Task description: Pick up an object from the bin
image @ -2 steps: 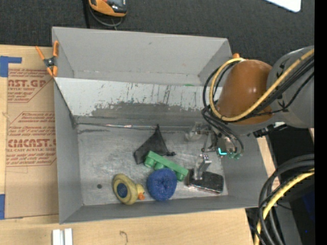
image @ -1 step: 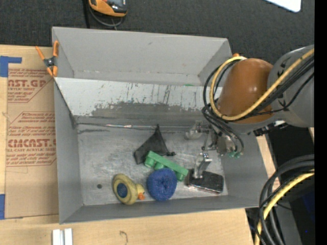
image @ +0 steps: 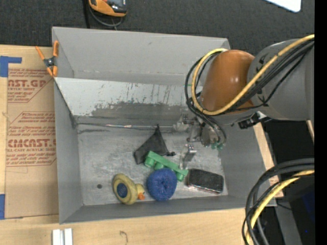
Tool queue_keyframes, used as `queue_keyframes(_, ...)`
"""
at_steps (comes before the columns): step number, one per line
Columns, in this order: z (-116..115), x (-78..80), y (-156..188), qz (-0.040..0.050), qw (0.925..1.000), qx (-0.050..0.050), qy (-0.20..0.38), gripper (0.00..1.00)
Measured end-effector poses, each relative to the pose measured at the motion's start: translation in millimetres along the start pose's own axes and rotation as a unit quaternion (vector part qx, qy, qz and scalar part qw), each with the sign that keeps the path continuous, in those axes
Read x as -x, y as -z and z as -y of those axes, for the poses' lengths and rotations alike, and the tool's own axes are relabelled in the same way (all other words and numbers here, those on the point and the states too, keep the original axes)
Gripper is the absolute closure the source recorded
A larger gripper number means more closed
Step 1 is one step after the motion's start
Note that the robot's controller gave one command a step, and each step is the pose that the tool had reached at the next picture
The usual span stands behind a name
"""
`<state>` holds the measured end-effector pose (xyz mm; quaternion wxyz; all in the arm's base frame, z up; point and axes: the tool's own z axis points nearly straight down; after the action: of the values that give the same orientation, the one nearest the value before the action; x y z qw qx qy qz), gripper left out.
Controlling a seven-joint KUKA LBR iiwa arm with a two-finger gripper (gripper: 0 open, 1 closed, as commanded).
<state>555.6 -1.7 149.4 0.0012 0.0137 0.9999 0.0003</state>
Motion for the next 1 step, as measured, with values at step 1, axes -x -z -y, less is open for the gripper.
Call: queue_keyframes(1,-8.5,12.1,-36.9,0.0003,1.0000,0.000,-0.001,0.00)
